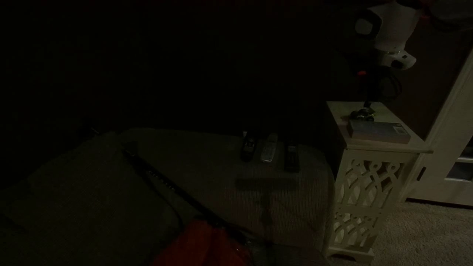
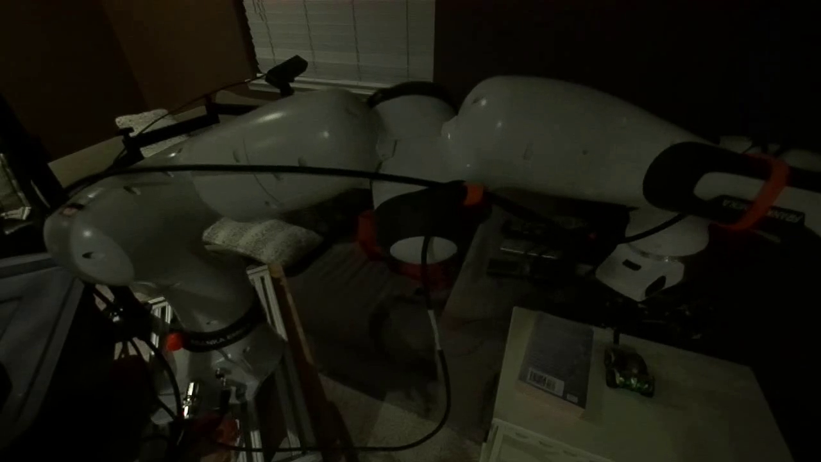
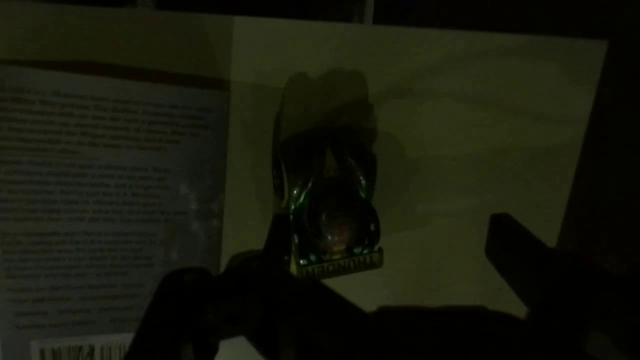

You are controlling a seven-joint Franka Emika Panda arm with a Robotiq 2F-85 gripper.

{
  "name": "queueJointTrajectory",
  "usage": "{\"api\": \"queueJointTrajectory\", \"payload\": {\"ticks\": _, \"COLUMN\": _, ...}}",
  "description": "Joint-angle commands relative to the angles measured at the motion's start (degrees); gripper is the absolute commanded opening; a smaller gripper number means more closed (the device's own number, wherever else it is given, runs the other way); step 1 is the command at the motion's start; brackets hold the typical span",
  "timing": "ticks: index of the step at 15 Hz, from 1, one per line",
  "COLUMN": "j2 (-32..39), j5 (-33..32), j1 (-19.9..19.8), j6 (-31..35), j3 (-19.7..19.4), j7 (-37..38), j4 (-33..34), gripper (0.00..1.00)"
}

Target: Remove the toy car from the sofa and put it on the white cabinet

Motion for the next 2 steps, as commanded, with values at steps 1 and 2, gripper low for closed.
{"api": "queueJointTrajectory", "payload": {"ticks": 1, "j2": -2.24, "j5": 1.41, "j1": -1.17, "j6": -0.66, "j3": -0.04, "j7": -2.45, "j4": -3.26, "gripper": 1.00}}
{"api": "queueJointTrajectory", "payload": {"ticks": 2, "j2": -3.24, "j5": 1.17, "j1": -2.08, "j6": -0.94, "j3": 0.52, "j7": -2.97, "j4": -4.53, "gripper": 1.00}}
